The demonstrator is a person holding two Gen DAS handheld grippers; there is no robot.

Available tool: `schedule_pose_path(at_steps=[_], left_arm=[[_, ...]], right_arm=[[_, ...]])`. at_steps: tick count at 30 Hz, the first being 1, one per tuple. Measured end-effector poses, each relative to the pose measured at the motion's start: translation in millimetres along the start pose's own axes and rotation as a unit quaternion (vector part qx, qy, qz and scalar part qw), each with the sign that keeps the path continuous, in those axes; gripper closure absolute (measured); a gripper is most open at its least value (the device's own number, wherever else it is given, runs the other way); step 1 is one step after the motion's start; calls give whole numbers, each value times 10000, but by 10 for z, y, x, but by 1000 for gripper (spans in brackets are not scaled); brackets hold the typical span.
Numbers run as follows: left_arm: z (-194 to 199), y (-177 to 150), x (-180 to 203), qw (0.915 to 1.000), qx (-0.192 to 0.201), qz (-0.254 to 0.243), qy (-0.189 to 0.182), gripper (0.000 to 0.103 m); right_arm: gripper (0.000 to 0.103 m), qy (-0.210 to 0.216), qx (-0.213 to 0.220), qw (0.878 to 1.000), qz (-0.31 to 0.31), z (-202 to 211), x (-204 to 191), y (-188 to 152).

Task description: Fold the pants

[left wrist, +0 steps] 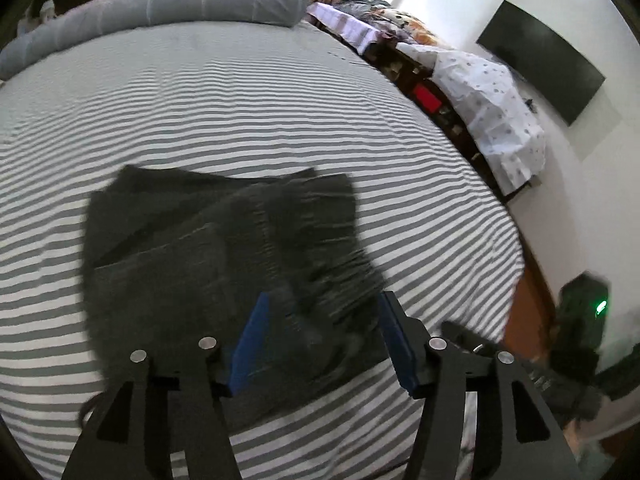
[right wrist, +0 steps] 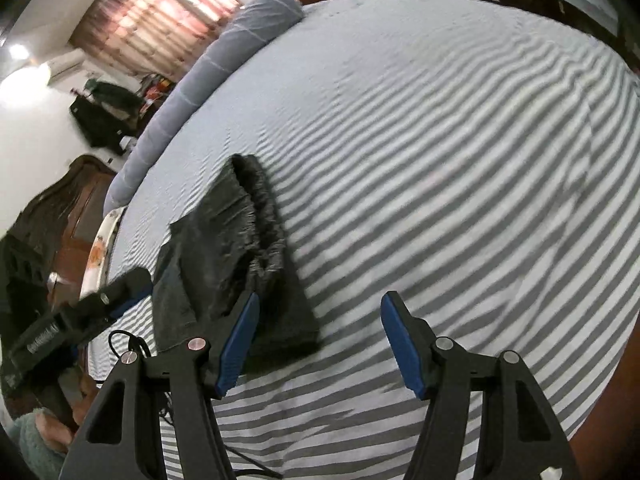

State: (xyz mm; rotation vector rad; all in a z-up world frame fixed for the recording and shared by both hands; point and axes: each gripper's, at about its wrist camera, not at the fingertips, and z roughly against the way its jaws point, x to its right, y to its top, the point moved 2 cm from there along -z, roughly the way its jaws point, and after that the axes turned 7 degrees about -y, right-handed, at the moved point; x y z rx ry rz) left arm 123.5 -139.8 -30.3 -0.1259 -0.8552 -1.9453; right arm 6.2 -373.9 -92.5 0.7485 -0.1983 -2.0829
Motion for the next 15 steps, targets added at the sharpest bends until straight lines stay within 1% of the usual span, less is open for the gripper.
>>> schedule_pose_path(at_steps=[2, 3, 6, 9, 12, 15], left_arm=[[36, -52, -139, 9998, -12, 79, 192, 44], [61, -102, -269, 9993, -31, 182, 339, 44], [126, -236, -617, 9961, -86, 565, 674, 44], [139, -341, -818, 9924, -118, 743, 977, 44], [153, -412, -972, 9905, -159, 801, 1107, 44], [156, -470, -1082, 9900, -204, 838, 1121, 44]], right_arm=[[41, 80, 32, 9998, 204, 12, -142, 9], [41, 122, 39, 9994, 329, 9, -234, 14], [46, 261, -14, 9977, 619, -55, -495, 27], [51, 357, -185, 9964, 744, -225, -694, 44], [54, 328, -325, 9962, 737, -378, -777, 60], [56, 147, -423, 9965, 705, -548, -810, 100]])
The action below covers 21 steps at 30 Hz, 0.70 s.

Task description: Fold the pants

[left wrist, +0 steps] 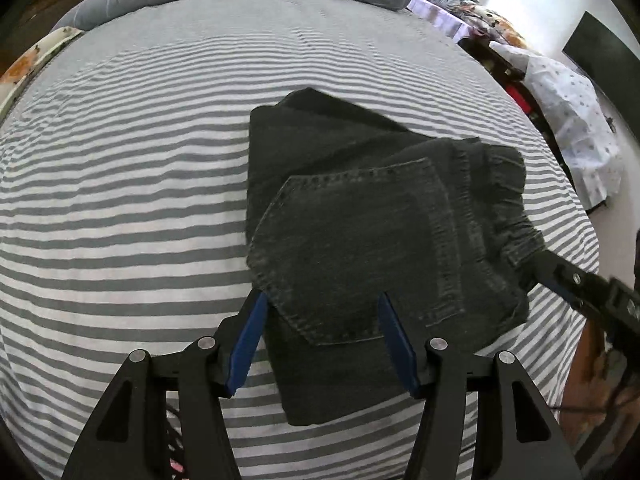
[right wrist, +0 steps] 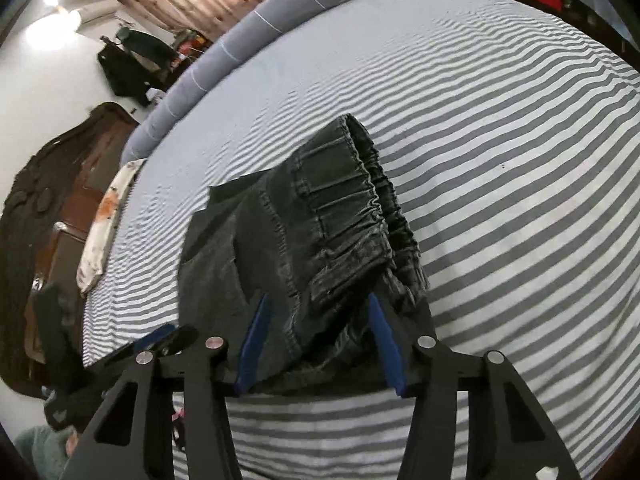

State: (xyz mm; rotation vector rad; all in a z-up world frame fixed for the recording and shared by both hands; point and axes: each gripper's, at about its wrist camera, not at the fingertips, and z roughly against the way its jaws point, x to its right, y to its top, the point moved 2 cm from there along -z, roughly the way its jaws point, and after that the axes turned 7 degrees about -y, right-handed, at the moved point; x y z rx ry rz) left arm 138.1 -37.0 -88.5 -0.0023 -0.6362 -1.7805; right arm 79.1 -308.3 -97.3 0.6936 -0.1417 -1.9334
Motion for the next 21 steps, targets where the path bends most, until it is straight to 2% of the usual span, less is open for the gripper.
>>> schedule_pose_path(at_steps=[6, 7, 8, 9, 12, 15, 17, 19, 21], left_arm=[[-39, 12, 23, 10000, 29, -2, -14, 44], [-35, 14, 17, 10000, 41, 1, -16, 44], [-35, 20, 15, 10000, 47, 3, -14, 44], [-27, 28, 9, 10000, 50, 21, -30, 44], [43, 56, 22, 9998, 155, 9, -86, 44], [92, 91, 55, 9996, 241, -67, -128, 44], [102, 101, 70, 9995, 264, -111, -159, 44], [63, 82, 93, 9995, 203, -198, -162, 44], [-35, 49, 104, 9995, 47, -309, -84, 44]], right_arm=[[57, -134, -104, 9992, -368, -252, 85, 161], [62, -138, -73, 9990, -419, -270, 85, 195], [80, -174, -82, 9989, -432, -278, 79, 212], [90, -227, -86, 9987, -438, -277, 78, 226], [92, -146, 96, 9992, -362, -125, 37, 220], [93, -274, 432, 9987, 53, 145, -70, 171], [93, -318, 564, 9978, 110, 287, -67, 121], [93, -551, 627, 9963, 211, 318, -31, 46], [93, -779, 515, 9952, 276, 232, 49, -13]])
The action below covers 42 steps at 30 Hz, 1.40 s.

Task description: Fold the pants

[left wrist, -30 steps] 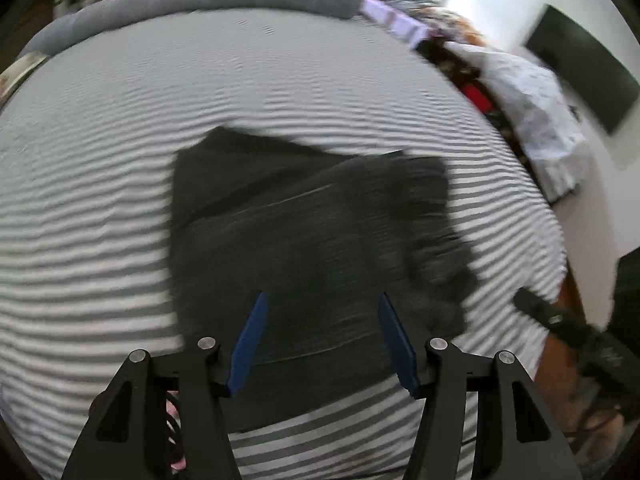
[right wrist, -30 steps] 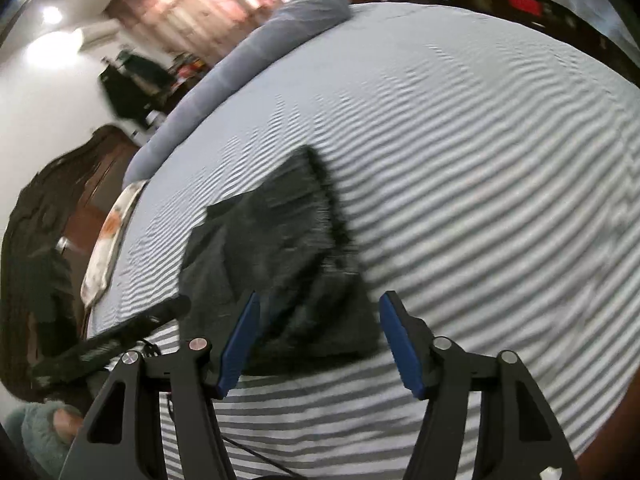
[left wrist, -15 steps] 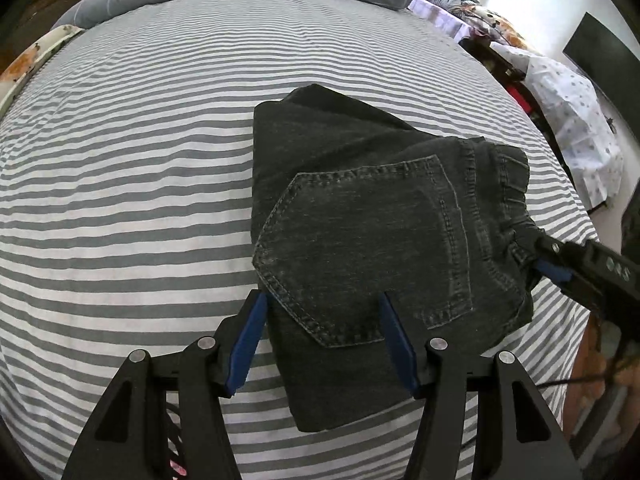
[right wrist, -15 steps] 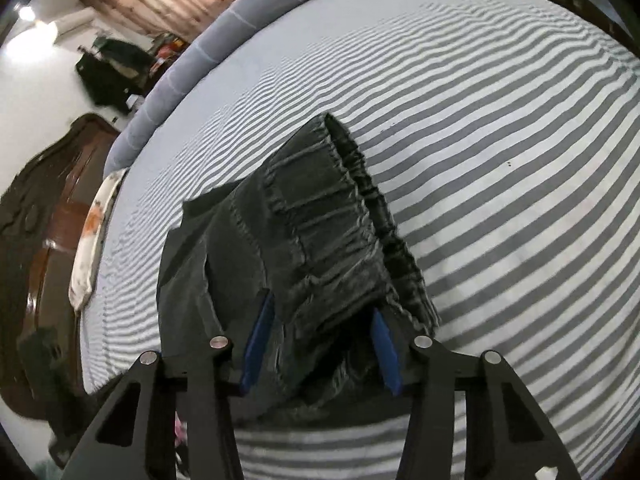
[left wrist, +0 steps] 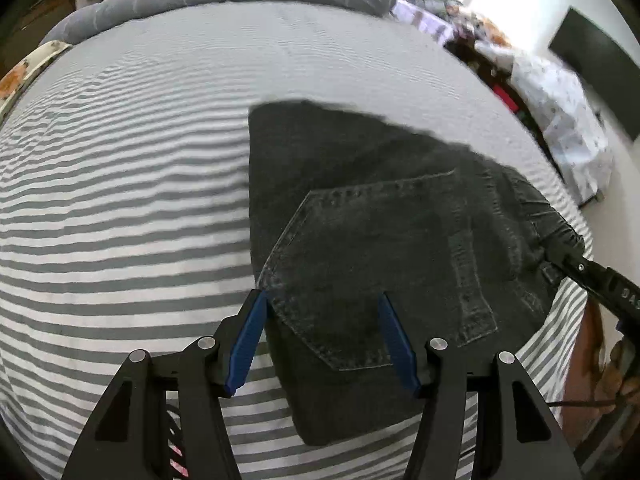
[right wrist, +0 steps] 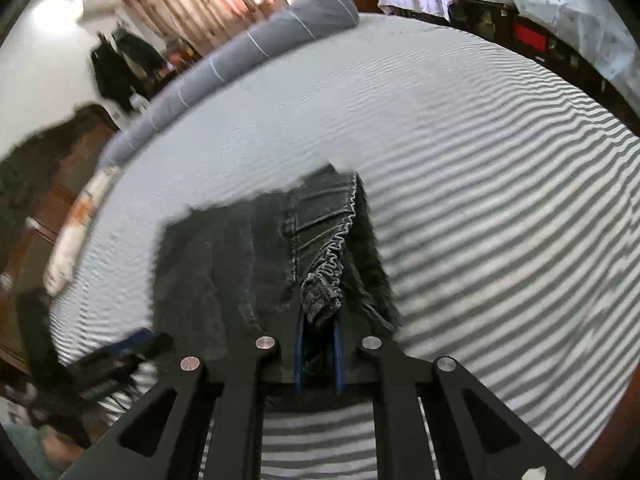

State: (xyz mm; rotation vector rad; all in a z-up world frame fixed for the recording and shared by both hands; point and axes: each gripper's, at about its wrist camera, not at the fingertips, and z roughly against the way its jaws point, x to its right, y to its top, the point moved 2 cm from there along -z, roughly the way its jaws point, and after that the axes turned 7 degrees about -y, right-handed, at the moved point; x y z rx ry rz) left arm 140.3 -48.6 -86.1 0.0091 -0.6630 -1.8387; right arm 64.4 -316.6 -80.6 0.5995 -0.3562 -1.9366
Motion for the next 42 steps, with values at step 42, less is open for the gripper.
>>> schedule_pose_path(at_steps=[42], left_arm=[[-569, 895, 191, 9960, 171, -587, 655, 37]], right_arm=[[77, -383, -128, 9943, 984, -426, -410, 619]])
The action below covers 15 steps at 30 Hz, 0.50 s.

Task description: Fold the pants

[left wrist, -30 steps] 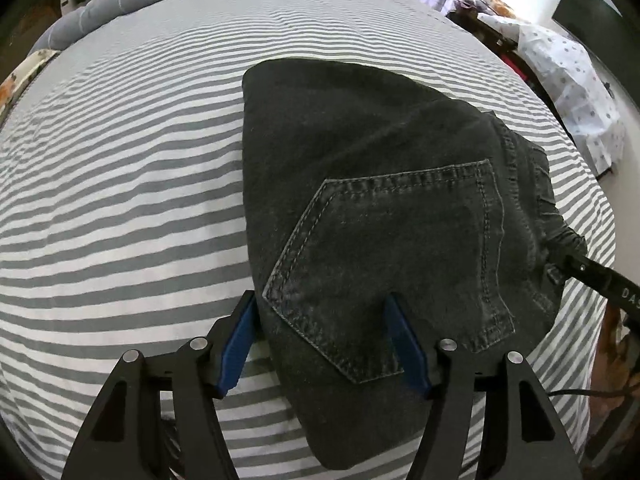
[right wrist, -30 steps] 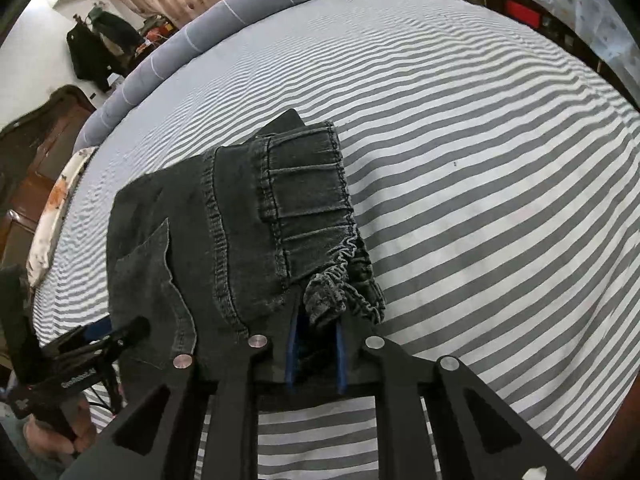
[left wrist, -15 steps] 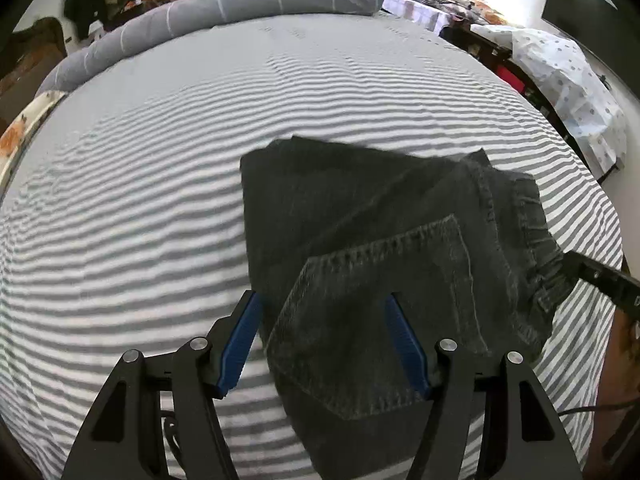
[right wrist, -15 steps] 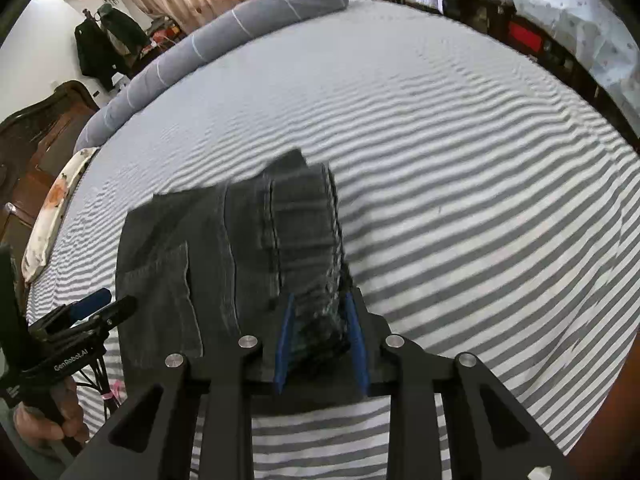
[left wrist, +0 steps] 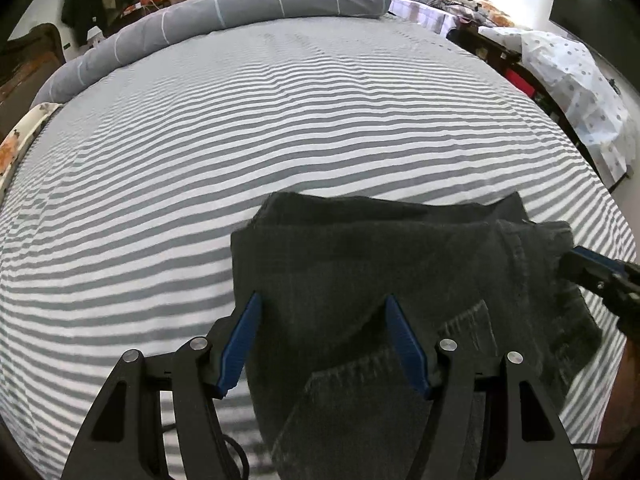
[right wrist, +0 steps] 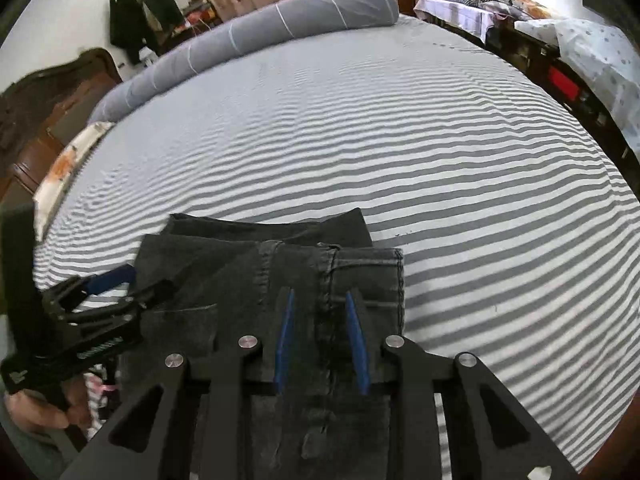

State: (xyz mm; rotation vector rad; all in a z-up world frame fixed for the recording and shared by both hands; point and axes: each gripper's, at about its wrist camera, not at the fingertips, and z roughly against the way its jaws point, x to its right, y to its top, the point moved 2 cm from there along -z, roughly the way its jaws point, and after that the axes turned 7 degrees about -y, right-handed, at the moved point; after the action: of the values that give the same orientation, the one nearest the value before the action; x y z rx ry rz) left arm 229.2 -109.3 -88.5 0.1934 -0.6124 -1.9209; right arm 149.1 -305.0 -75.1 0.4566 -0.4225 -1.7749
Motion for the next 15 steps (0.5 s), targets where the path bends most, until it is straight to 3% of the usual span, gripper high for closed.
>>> schedule_pose_path(at_steps=[9, 12, 15], left_arm=[[-309, 132, -93, 9995, -298, 9, -37, 37], [-277, 123, -81, 9996, -276, -9, -36, 37], [-202, 69, -75, 9996, -268, -48, -19, 37]], right_arm=[[75, -133, -260, 9996, -31, -321, 99, 33], [72, -216, -225, 9995, 58, -282, 77, 32], [61, -266, -208, 9994, 99, -196, 42, 16]])
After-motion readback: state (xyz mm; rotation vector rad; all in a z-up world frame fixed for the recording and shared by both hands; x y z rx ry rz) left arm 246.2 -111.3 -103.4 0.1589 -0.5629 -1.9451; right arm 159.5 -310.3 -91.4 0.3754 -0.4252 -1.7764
